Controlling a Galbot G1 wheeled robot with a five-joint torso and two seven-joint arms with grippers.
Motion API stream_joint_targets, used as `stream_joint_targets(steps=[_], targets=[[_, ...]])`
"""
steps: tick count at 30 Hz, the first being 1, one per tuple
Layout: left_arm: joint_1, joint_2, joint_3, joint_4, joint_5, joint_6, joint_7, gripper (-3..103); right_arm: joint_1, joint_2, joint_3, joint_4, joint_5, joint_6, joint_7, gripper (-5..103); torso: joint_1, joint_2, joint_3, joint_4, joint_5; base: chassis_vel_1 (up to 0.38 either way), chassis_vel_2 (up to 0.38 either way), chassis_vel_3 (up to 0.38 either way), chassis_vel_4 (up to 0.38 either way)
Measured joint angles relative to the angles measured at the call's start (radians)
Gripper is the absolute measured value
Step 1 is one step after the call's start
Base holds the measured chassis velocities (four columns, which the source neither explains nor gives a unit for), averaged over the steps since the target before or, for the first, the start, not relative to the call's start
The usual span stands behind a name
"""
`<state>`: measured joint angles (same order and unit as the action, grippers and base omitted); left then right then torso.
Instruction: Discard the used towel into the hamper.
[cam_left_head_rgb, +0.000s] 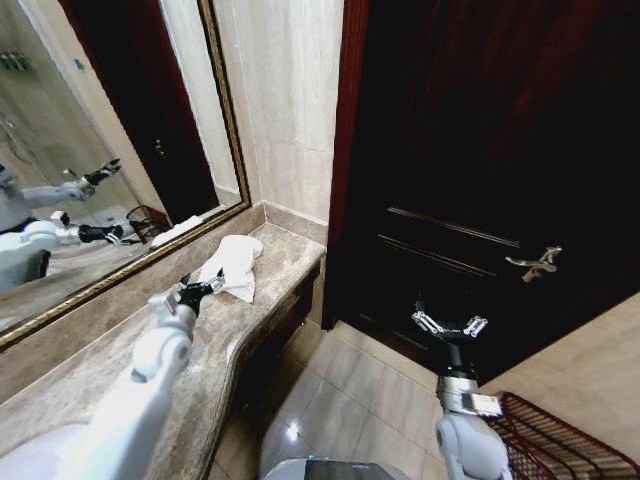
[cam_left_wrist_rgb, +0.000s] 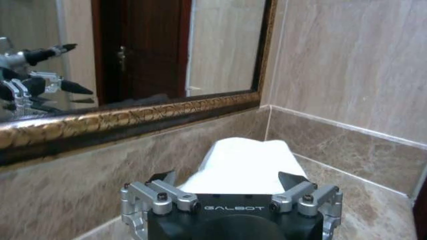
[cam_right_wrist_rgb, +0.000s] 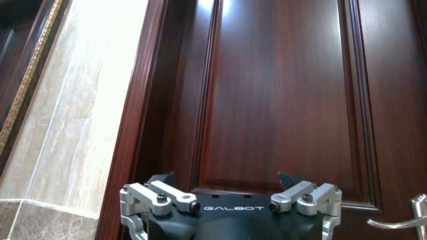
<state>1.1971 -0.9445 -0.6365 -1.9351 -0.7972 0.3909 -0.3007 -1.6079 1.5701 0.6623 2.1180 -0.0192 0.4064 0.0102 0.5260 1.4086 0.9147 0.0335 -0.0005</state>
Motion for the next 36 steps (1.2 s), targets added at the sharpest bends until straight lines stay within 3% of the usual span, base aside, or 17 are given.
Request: stream_joint_targets(steps=[2,8,16,25,27,28,29,30,36], targets=[[-0.056,0.054,0.033,0.038,-0.074,0.025,-0.015,100,0.003,0.004,0.0,-0.005,-0.002,0.001,0.0,100,0.0,0.0,0.0,0.0001,-0.0002,0.0,0.0,0.0,0.0],[-0.156,0.098,0.125,0.127,-0.157,0.044,-0.029,100,0.011,0.007,0.007,-0.011,-0.003,0.001,0.0,100,0.0,0.0,0.0,0.0,0.0001,0.0,0.0,0.0,0.0],[-0.254,0.093,0.218,0.228,-0.179,0.058,-0.02,100,0.006,0.008,0.018,-0.012,-0.004,0.002,0.0,100,0.0,0.0,0.0,0.0,0.0006,0.0,0.0,0.0,0.0],[-0.372,0.059,0.322,0.37,-0.128,0.062,0.011,102,-0.026,0.011,0.028,0.002,-0.004,0.018,-0.002,100,0.0,0.0,0.0,0.0,0.0006,0.0,0.0,0.0,0.0],[-0.385,0.05,0.33,0.392,-0.114,0.062,0.035,98,-0.029,0.011,0.031,0.008,-0.003,0.018,-0.001,100,0.0,0.0,0.0,0.0003,0.0006,0.0,0.0,0.0,0.0],[-0.39,0.04,0.333,0.407,-0.085,0.06,0.065,88,-0.032,0.008,0.035,0.013,-0.001,0.018,-0.002,100,0.0,0.0,0.0,0.0001,0.0005,0.0,0.0,0.0,0.0],[-0.393,0.034,0.336,0.416,-0.061,0.053,0.08,88,-0.033,0.005,0.038,0.014,0.001,0.018,-0.002,100,0.0,0.0,0.0,0.0001,0.0005,0.0,0.0,0.0,0.0],[-0.393,0.034,0.336,0.416,-0.061,0.053,0.08,88,-0.033,0.005,0.038,0.014,0.001,0.018,-0.002,100,0.0,0.0,0.0,0.0001,0.0005,0.0,0.0,0.0,0.0],[-0.396,0.019,0.341,0.429,-0.026,0.031,0.089,60,-0.027,-0.004,0.046,0.018,0.014,0.016,0.009,100,0.0,0.0,0.0,0.0001,0.0005,0.0,0.0,0.0,0.0]])
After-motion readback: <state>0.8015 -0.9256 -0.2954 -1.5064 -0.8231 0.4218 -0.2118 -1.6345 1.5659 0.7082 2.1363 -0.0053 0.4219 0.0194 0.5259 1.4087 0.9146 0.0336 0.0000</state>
